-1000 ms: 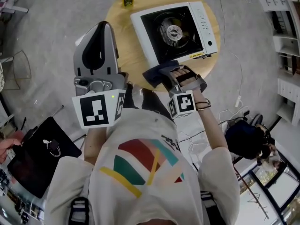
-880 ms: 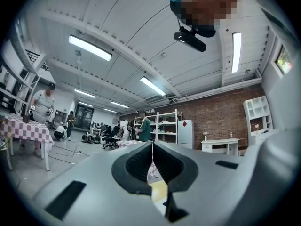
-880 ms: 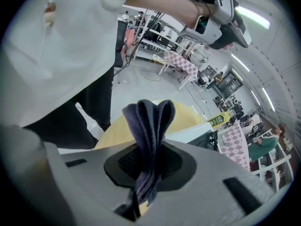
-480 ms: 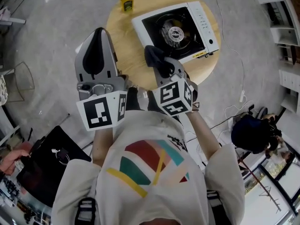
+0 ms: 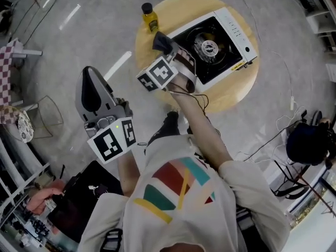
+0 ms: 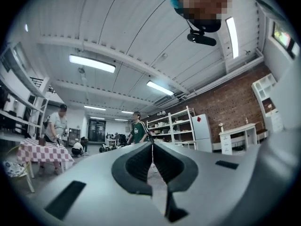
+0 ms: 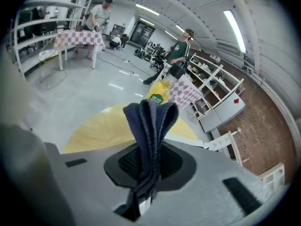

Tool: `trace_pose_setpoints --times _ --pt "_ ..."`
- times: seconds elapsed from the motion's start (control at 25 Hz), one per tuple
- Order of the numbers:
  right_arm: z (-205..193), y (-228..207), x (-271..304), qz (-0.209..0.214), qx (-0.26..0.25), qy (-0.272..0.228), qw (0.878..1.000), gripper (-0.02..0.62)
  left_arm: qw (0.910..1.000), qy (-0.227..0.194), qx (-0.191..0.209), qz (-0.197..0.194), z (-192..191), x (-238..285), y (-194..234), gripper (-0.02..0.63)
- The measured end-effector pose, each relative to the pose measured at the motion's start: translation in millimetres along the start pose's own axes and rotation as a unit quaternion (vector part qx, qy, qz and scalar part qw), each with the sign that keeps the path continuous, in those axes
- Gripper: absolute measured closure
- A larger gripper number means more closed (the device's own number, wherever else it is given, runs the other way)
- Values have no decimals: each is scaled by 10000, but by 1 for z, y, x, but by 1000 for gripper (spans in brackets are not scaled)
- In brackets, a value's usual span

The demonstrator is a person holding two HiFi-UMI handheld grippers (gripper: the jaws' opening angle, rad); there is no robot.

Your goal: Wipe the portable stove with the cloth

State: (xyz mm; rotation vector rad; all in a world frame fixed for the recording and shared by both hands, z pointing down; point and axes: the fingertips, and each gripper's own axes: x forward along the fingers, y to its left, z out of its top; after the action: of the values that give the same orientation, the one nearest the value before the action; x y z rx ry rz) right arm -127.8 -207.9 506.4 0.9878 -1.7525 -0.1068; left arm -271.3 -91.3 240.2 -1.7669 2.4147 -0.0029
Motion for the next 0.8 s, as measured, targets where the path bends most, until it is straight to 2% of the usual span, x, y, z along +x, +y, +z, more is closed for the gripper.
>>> trace_pose_setpoints --times 0.08,0.2,0.36,0.56,0.8 --pt "0 -2 11 -169 -57 171 9997 565 9997 51 32 249 -3 0 23 600" --pt "4 0 19 -201 60 340 9992 565 9989 127 62 439 -8 1 46 600" --pt "6 4 22 -224 25 442 9988 565 9992 132 86 375 -15 4 46 600" --pt "3 6 20 -260 -108 314 9991 565 9996 91 61 248 -15 7 32 600" --pt "-9 9 7 -109 -56 234 9997 565 9996 62 147 222 -11 -3 26 600"
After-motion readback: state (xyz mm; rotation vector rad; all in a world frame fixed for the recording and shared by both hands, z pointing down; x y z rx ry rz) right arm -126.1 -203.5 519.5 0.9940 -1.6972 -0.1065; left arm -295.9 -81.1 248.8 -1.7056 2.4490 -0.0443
